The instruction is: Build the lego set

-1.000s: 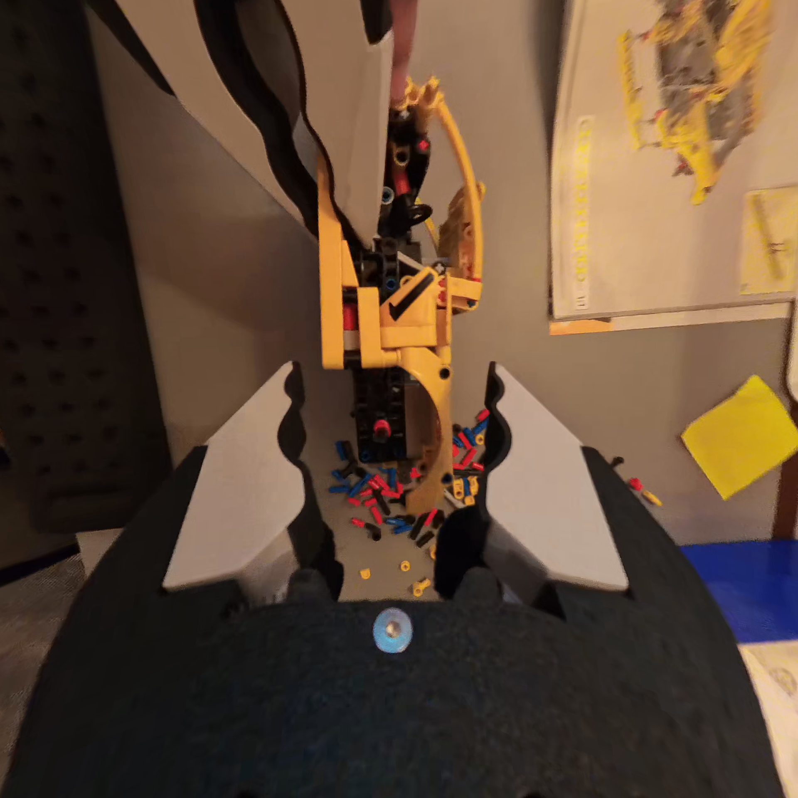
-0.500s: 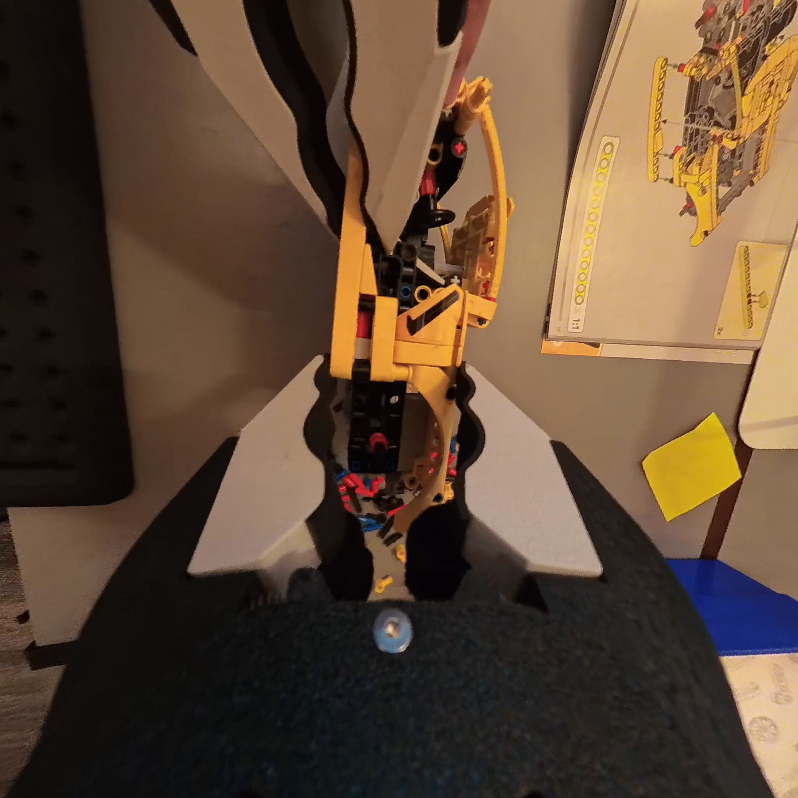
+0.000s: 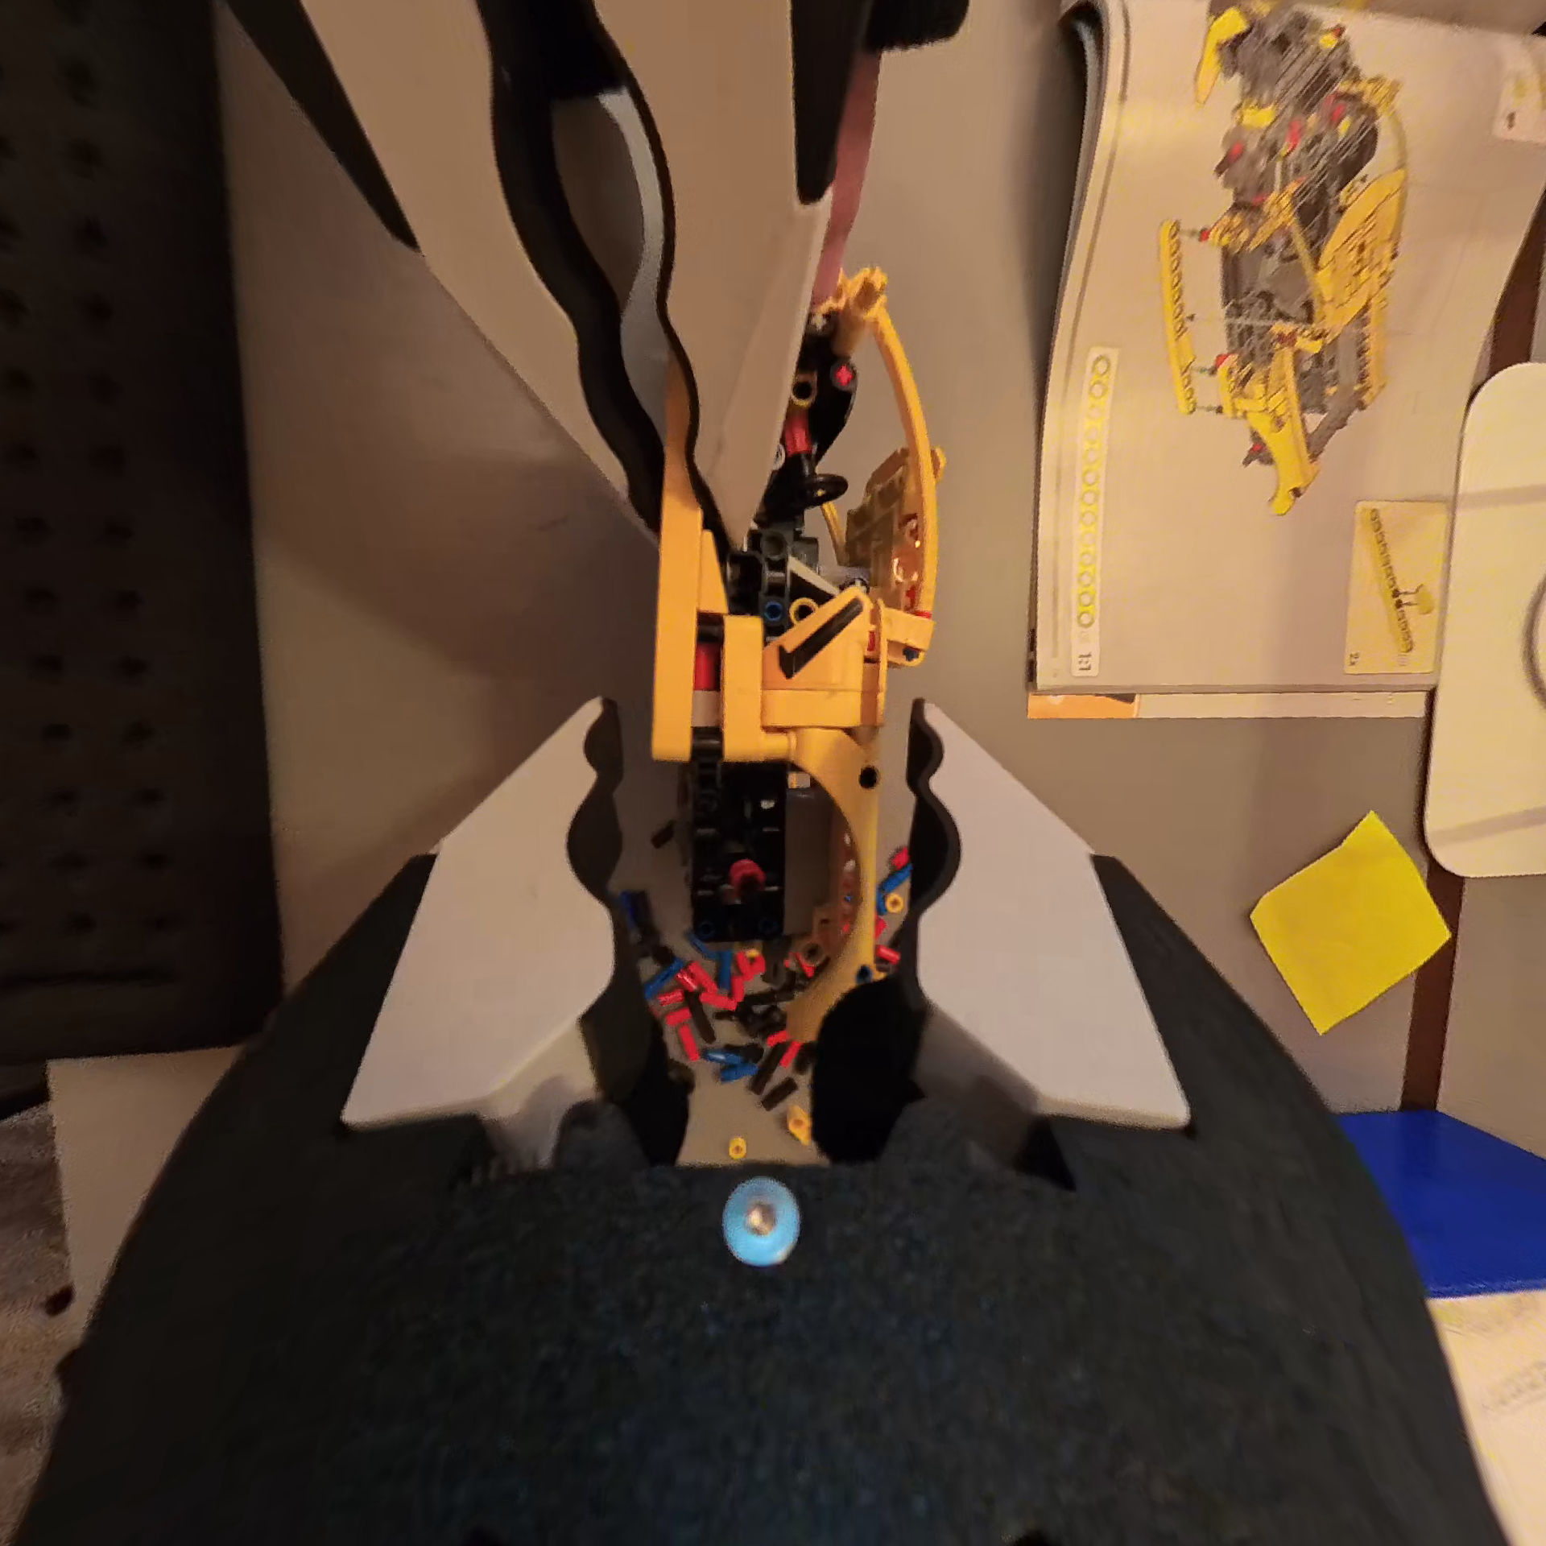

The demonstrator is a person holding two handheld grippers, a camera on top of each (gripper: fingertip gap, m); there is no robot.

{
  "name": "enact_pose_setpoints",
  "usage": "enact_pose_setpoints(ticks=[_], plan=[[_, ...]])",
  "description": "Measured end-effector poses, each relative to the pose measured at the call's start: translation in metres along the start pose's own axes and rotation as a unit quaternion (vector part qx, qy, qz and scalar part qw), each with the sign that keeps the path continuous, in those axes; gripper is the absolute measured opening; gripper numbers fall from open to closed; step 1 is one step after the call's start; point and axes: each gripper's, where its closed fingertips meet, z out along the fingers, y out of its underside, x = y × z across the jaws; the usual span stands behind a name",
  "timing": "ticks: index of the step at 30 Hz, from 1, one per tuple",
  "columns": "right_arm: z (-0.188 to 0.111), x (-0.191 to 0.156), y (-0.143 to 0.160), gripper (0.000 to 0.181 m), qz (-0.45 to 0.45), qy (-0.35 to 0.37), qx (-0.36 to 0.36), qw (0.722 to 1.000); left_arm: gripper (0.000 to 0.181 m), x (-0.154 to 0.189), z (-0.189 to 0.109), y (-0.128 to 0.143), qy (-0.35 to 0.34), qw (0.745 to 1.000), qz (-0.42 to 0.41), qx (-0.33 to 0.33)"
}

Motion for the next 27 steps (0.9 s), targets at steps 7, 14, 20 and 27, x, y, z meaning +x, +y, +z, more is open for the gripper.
enact_pose_setpoints(ticks=[7, 14, 20, 27], plan=[[-0.003, 0.000, -0.010, 0.059, -0.013, 0.023, 0.020, 0.999, 0.022, -0.014, -0.031, -0.022, -0.022, 0.995, -0.033, 0.096], [-0.005, -0.018, -0.016, 0.044, -0.005, 0.006, 0.046, 0.999, 0.040, -0.008, -0.061, 0.017, 0.025, 0.988, -0.112, 0.103], [0.000, -0.016, -0.019, 0.029, -0.017, 0.014, 0.027, 0.999, 0.054, -0.009, -0.041, 0.029, 0.000, 0.982, -0.146, 0.121], [-0.001, -0.016, -0.019, 0.020, -0.016, 0.005, 0.027, 0.999, 0.055, -0.018, -0.033, 0.030, -0.017, 0.979, -0.160, 0.123]])
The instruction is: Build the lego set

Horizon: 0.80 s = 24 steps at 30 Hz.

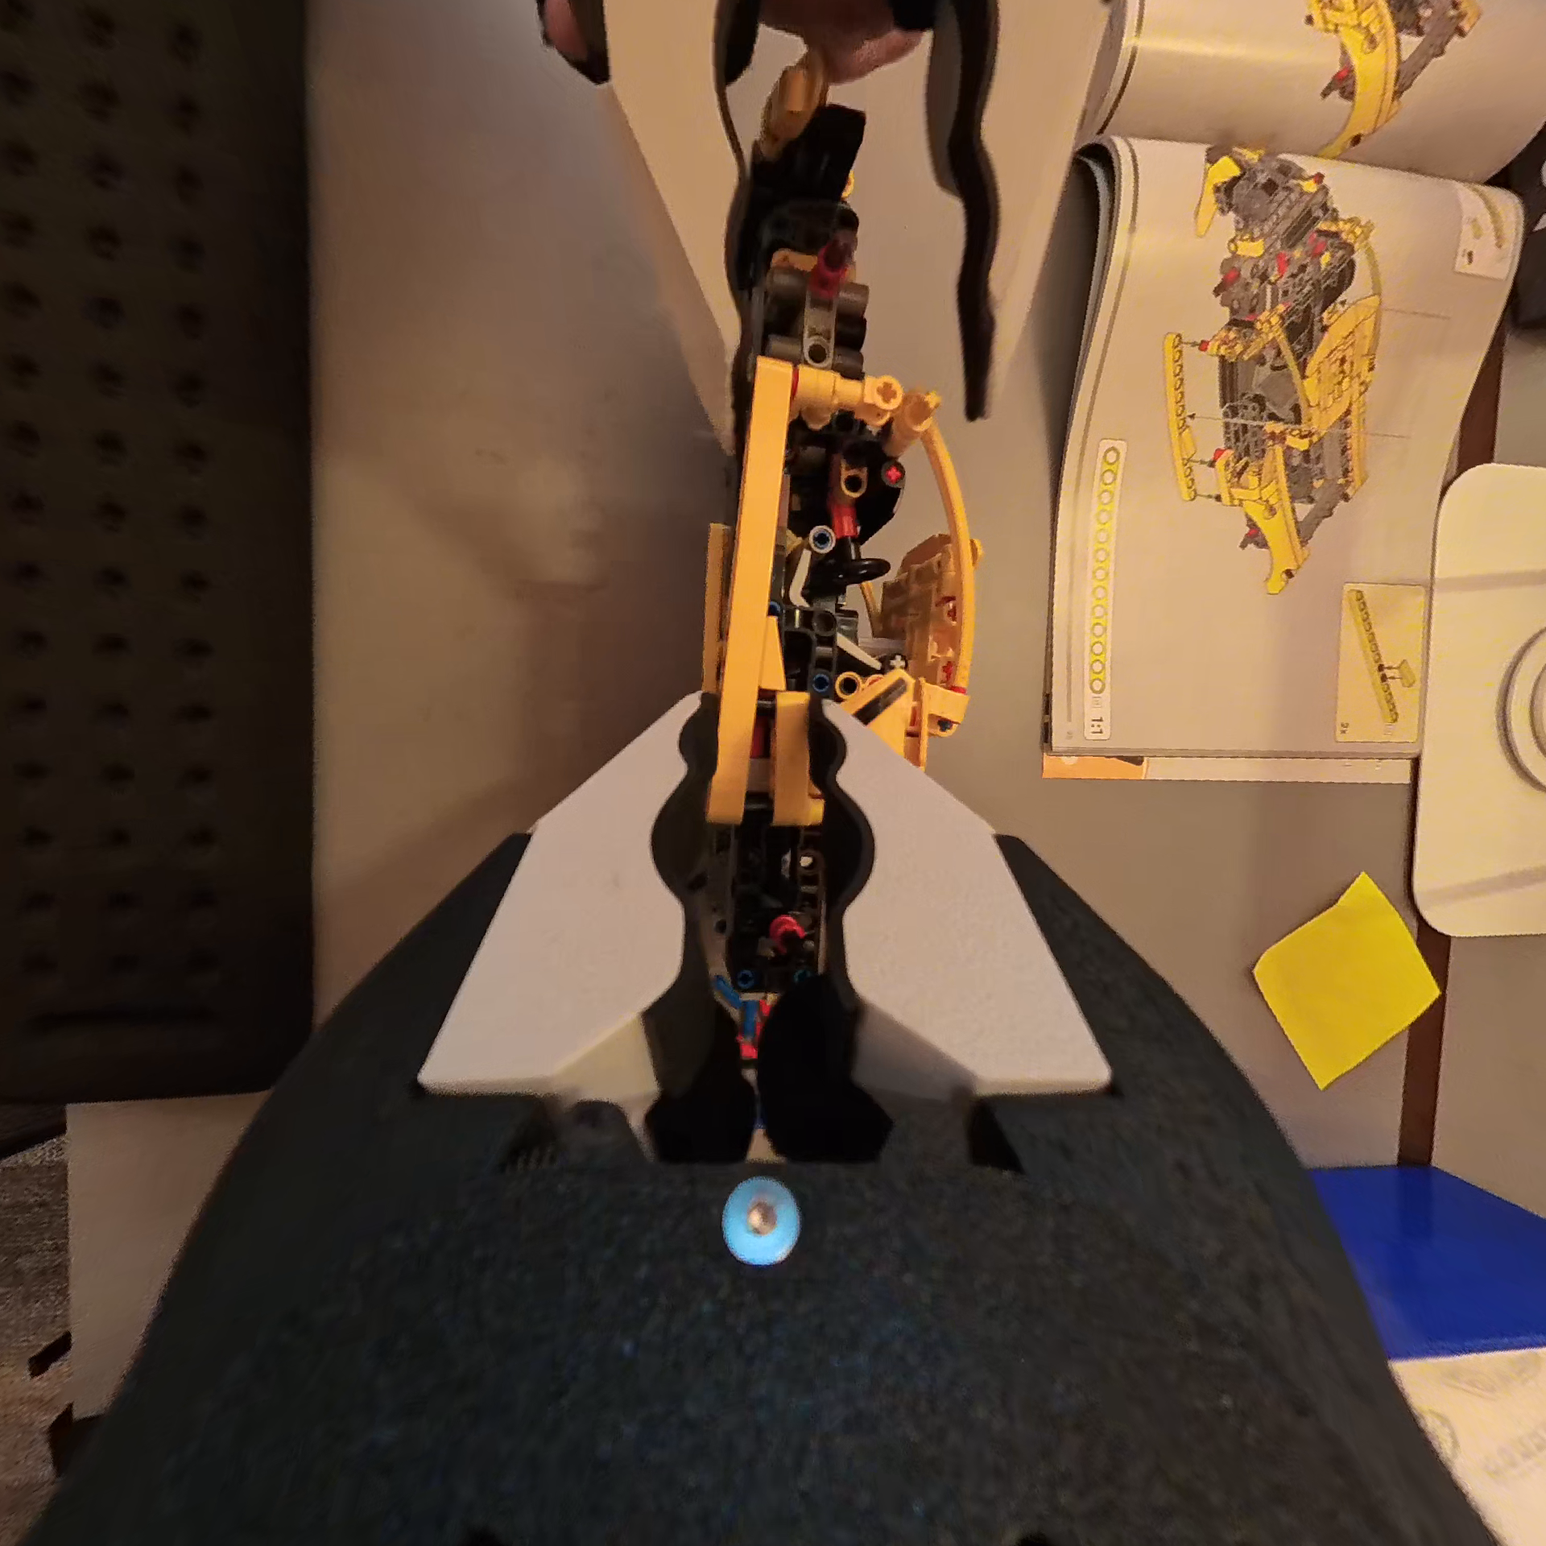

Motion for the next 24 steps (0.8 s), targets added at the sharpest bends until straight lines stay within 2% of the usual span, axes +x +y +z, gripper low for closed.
enact_pose_setpoints(ticks=[7, 12, 14, 15, 17, 20, 22, 24], plan=[[-0.001, -0.002, 0.000, 0.018, -0.011, -0.018, 0.023, 1.000, 0.047, 0.005, 0.009, 0.004, 0.026, 1.000, -0.001, -0.014], [-0.001, 0.000, -0.001, 0.019, 0.055, -0.026, 0.026, 0.998, 0.045, 0.004, 0.009, 0.004, 0.020, 1.000, -0.004, -0.013], [-0.001, 0.000, 0.000, 0.020, 0.052, -0.009, 0.023, 0.998, 0.045, 0.005, 0.009, 0.004, 0.020, 1.000, 0.002, -0.012], [-0.002, -0.001, 0.000, 0.023, 0.053, -0.001, 0.024, 0.998, 0.045, 0.005, 0.009, 0.004, 0.019, 1.000, 0.003, -0.010], [-0.007, -0.004, 0.000, 0.051, 0.072, 0.004, 0.036, 0.997, 0.046, 0.004, 0.009, 0.004, 0.017, 1.000, -0.007, -0.011], [-0.021, -0.004, 0.002, 0.060, 0.126, 0.023, 0.083, 0.988, 0.046, 0.005, 0.008, 0.004, 0.014, 1.000, -0.007, -0.013], [-0.025, -0.001, 0.008, 0.072, 0.146, 0.048, 0.115, 0.981, 0.046, 0.006, 0.007, 0.005, 0.015, 1.000, 0.003, -0.020], [-0.023, 0.004, 0.020, 0.082, 0.148, 0.071, 0.108, 0.981, 0.046, 0.005, 0.003, 0.001, 0.020, 0.999, 0.019, -0.027]])
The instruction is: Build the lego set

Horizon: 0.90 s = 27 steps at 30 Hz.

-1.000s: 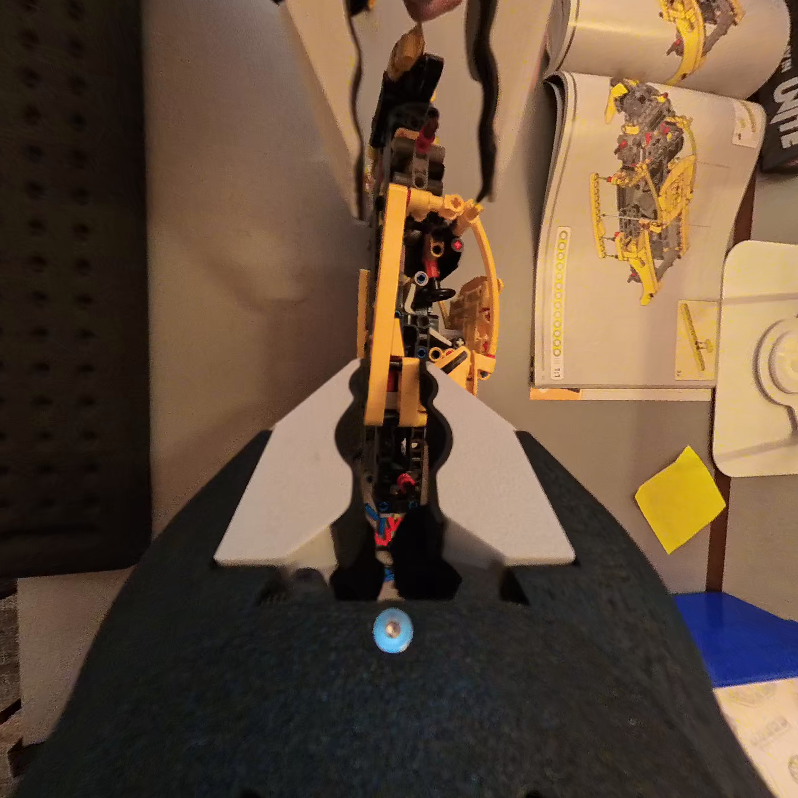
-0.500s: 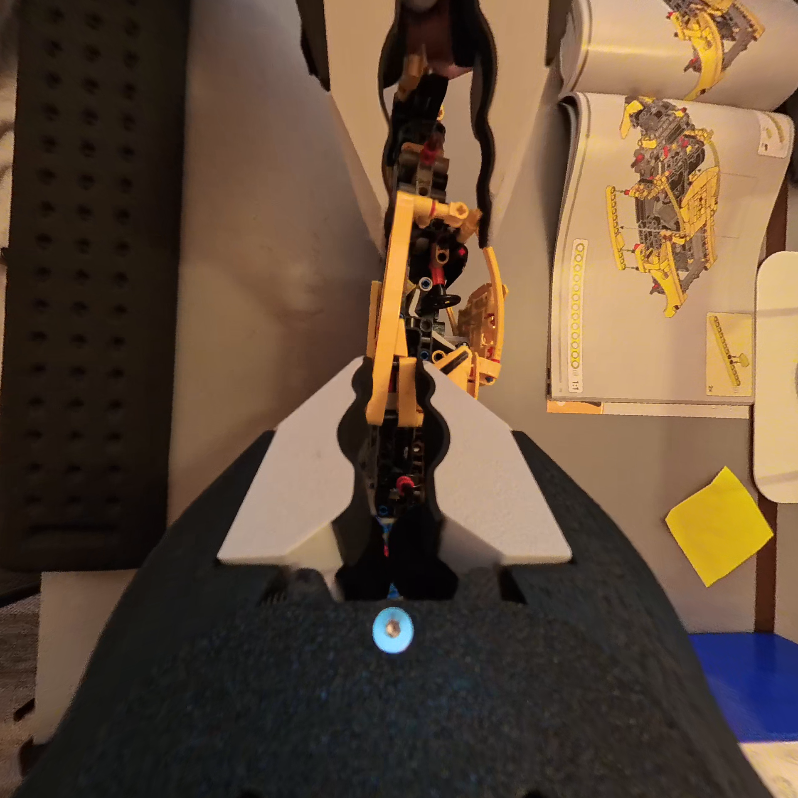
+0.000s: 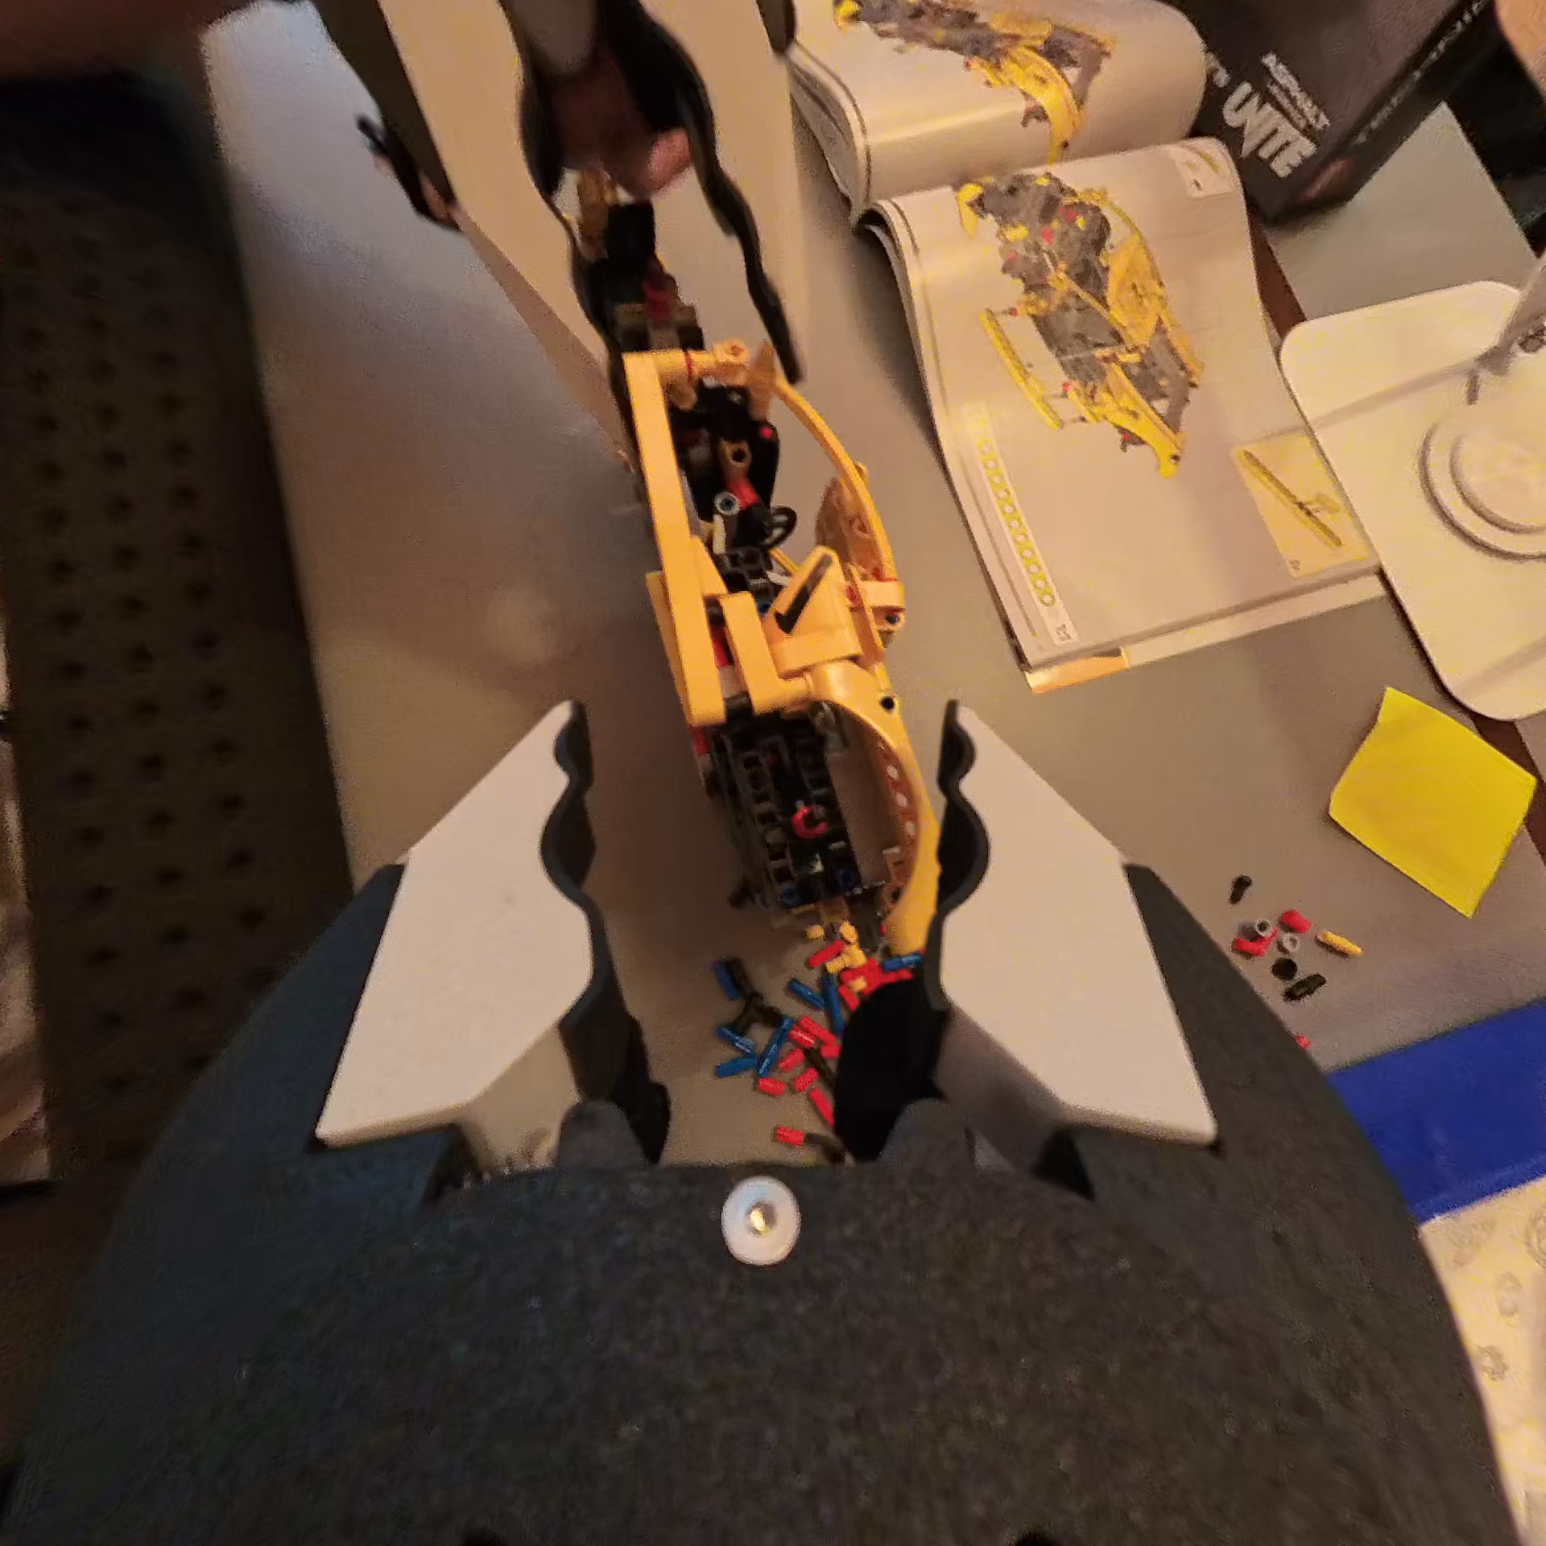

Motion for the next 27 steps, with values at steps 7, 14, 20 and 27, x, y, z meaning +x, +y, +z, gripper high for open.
enact_pose_setpoints(ticks=[7, 14, 20, 27], plan=[[0.021, 0.011, 0.010, 0.081, -0.023, -0.050, 0.000, 0.998, 0.060, 0.008, 0.013, -0.039, 0.034, 0.999, 0.001, -0.032], [0.021, 0.007, -0.002, 0.059, 0.008, -0.110, 0.114, 0.987, 0.063, -0.002, 0.046, -0.021, 0.038, 0.987, 0.035, -0.150], [0.007, 0.021, 0.004, 0.070, -0.015, -0.056, 0.130, 0.990, 0.063, -0.008, 0.048, -0.036, 0.069, 0.979, 0.064, -0.183], [0.014, 0.013, 0.006, 0.061, 0.022, -0.100, 0.150, 0.983, 0.066, 0.009, 0.070, -0.029, 0.167, 0.961, 0.045, -0.215]])
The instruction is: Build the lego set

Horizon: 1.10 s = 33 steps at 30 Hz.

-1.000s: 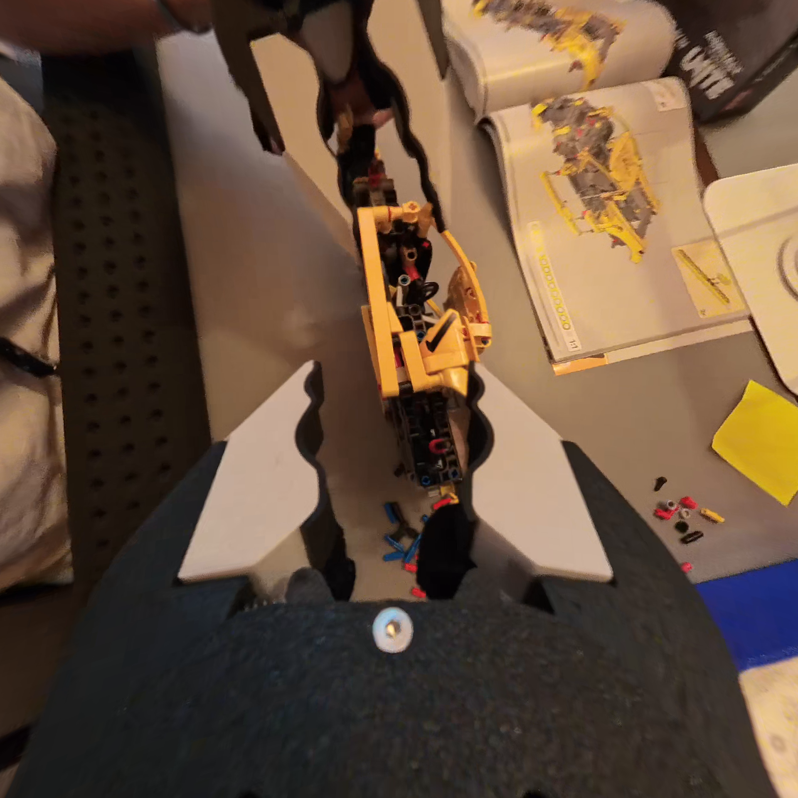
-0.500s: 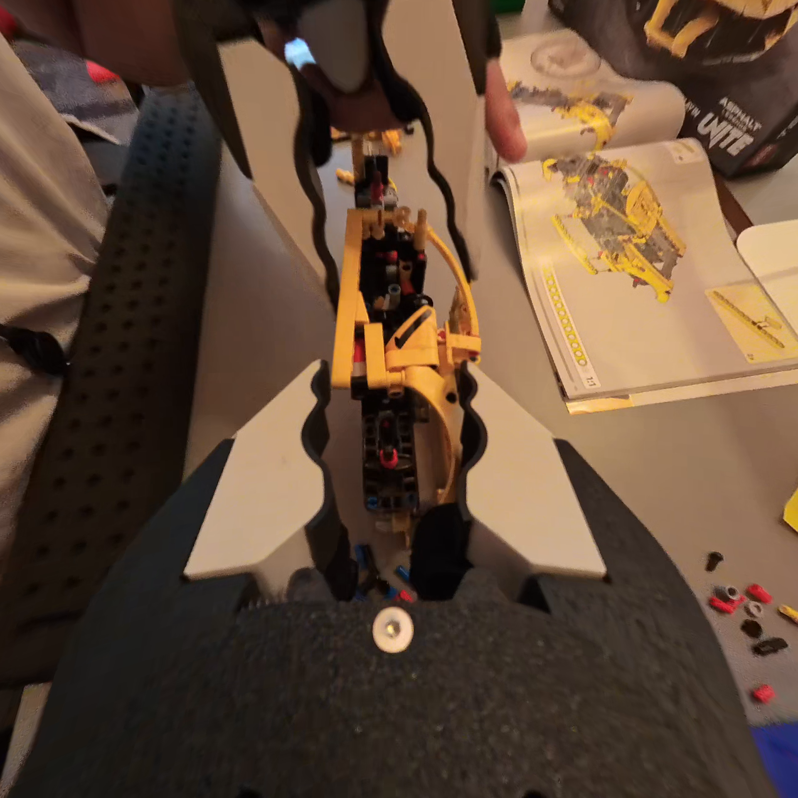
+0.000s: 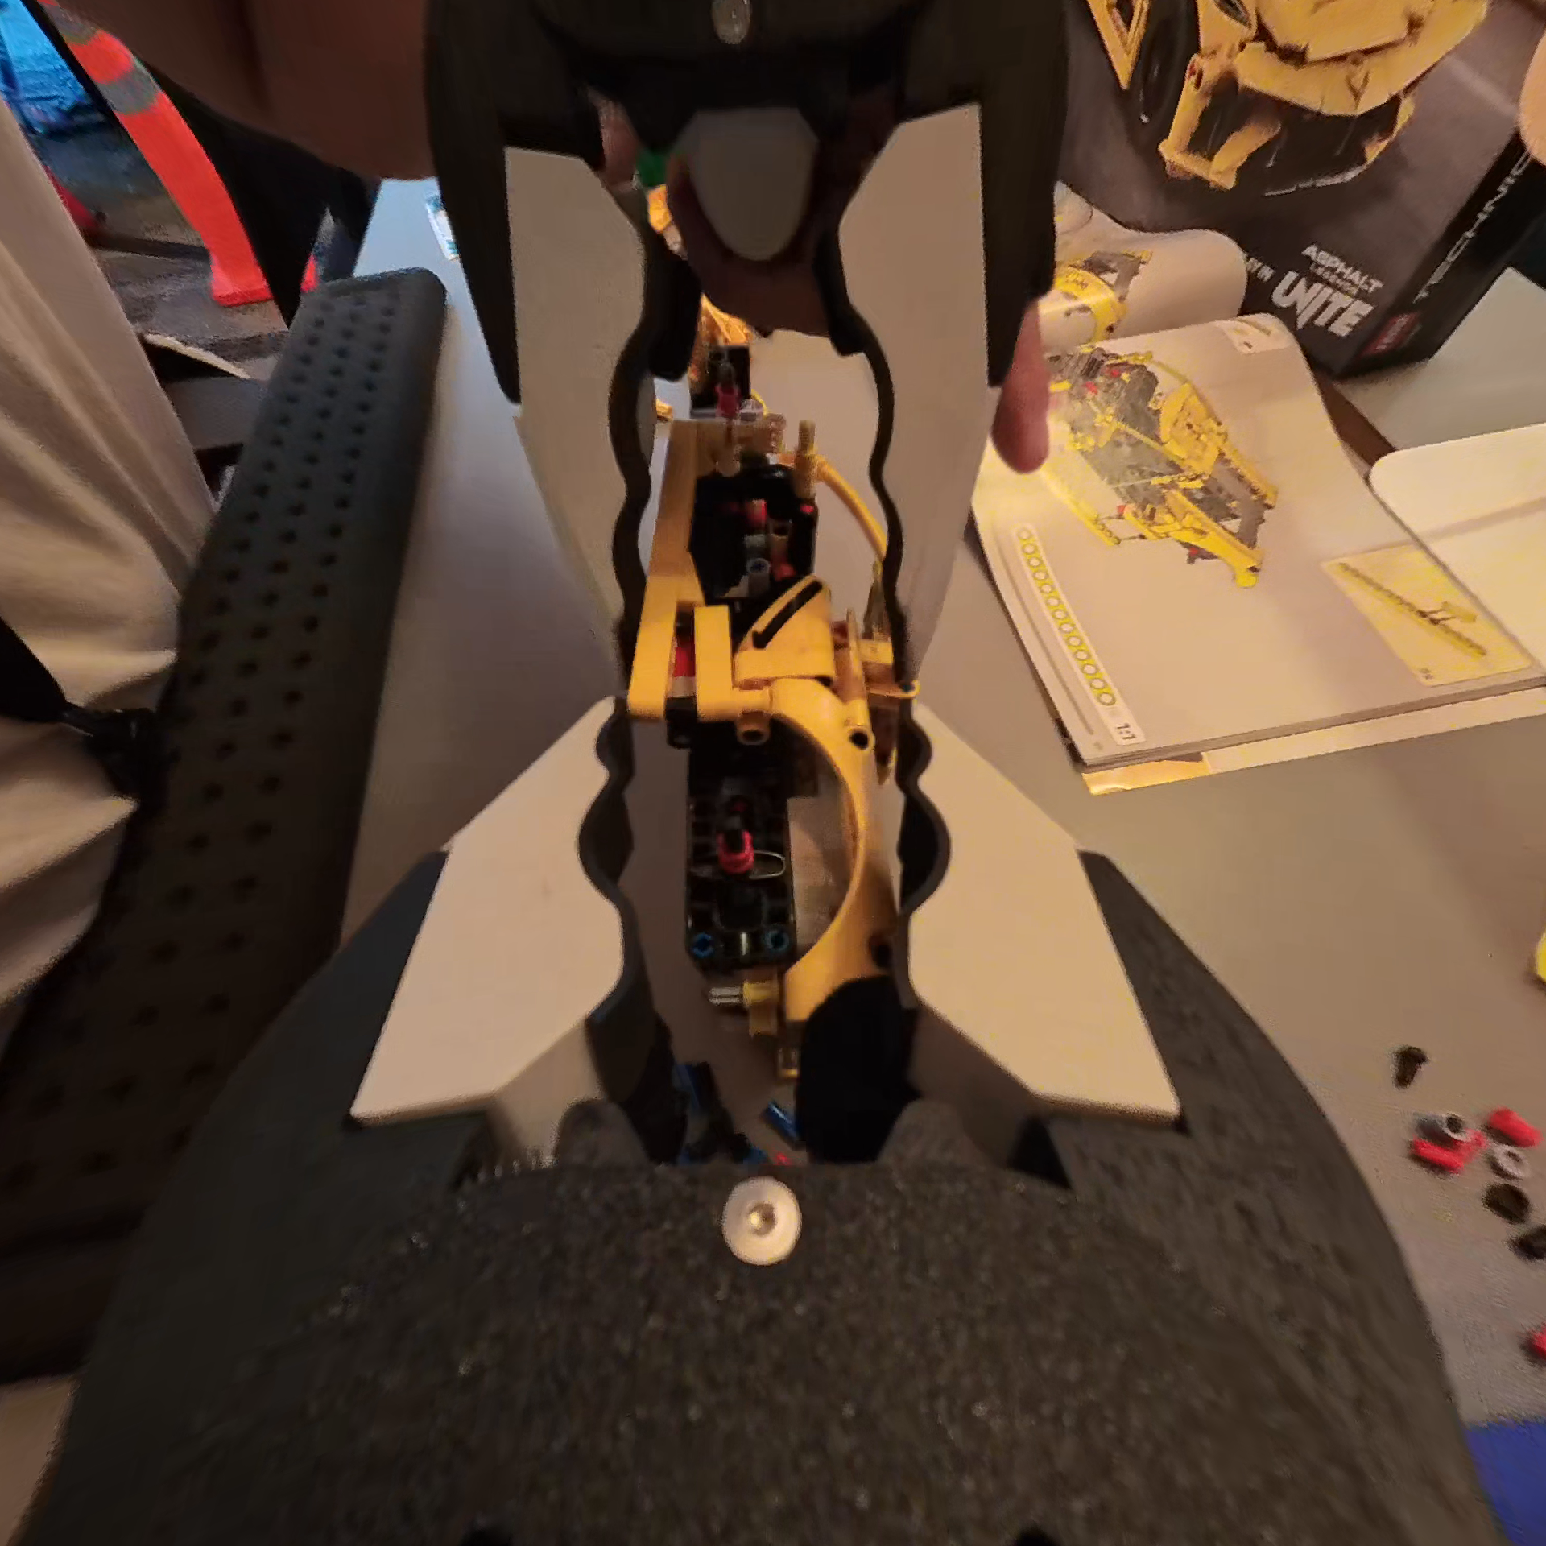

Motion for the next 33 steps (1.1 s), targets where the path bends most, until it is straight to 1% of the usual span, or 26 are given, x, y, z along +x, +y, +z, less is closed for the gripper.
enact_pose_setpoints(ticks=[3, 5, 11, 19, 22, 24, 25, 26, 28, 30, 31, 32, 33], plan=[[0.001, -0.001, 0.001, 0.059, 0.003, -0.003, 0.001, 1.000, 0.060, 0.003, 0.009, 0.005, 0.016, 1.000, -0.011, -0.018], [0.001, -0.001, 0.001, 0.056, 0.000, -0.001, 0.000, 1.000, 0.059, 0.001, 0.010, 0.004, 0.014, 1.000, -0.012, -0.016], [0.000, -0.001, 0.001, 0.054, 0.006, -0.007, 0.007, 1.000, 0.057, 0.001, 0.010, 0.003, 0.012, 1.000, -0.022, -0.007], [0.000, -0.005, 0.003, 0.053, -0.012, -0.011, 0.002, 1.000, 0.056, 0.004, 0.012, 0.001, -0.002, 1.000, -0.015, 0.011], [-0.002, -0.004, 0.002, 0.057, 0.001, -0.006, 0.010, 1.000, 0.059, 0.004, 0.012, -0.001, -0.007, 0.999, -0.024, 0.025], [-0.007, 0.001, 0.003, 0.068, 0.012, 0.019, 0.007, 1.000, 0.059, 0.005, 0.013, -0.002, -0.016, 0.999, -0.028, 0.029], [-0.012, 0.004, 0.001, 0.073, 0.028, 0.036, 0.014, 0.999, 0.059, 0.005, 0.013, -0.002, -0.021, 0.999, -0.026, 0.026], [-0.020, 0.003, 0.000, 0.070, 0.049, 0.051, 0.022, 0.997, 0.059, 0.005, 0.013, -0.002, -0.025, 0.999, -0.028, 0.023], [-0.037, -0.007, -0.006, 0.058, 0.102, 0.074, 0.059, 0.990, 0.059, 0.005, 0.013, -0.002, -0.035, 0.998, -0.039, 0.021], [-0.048, -0.020, -0.006, 0.046, 0.174, 0.097, 0.092, 0.976, 0.059, 0.005, 0.014, -0.003, -0.049, 0.997, -0.058, 0.017], [-0.049, -0.024, -0.002, 0.042, 0.223, 0.113, 0.104, 0.963, 0.059, 0.005, 0.014, -0.003, -0.056, 0.996, -0.066, 0.016], [-0.049, -0.025, 0.004, 0.037, 0.290, 0.129, 0.122, 0.941, 0.059, 0.005, 0.015, -0.004, -0.063, 0.995, -0.075, 0.018], [-0.046, -0.028, 0.008, 0.036, 0.362, 0.119, 0.152, 0.912, 0.059, 0.005, 0.015, -0.005, -0.071, 0.994, -0.086, 0.021]])
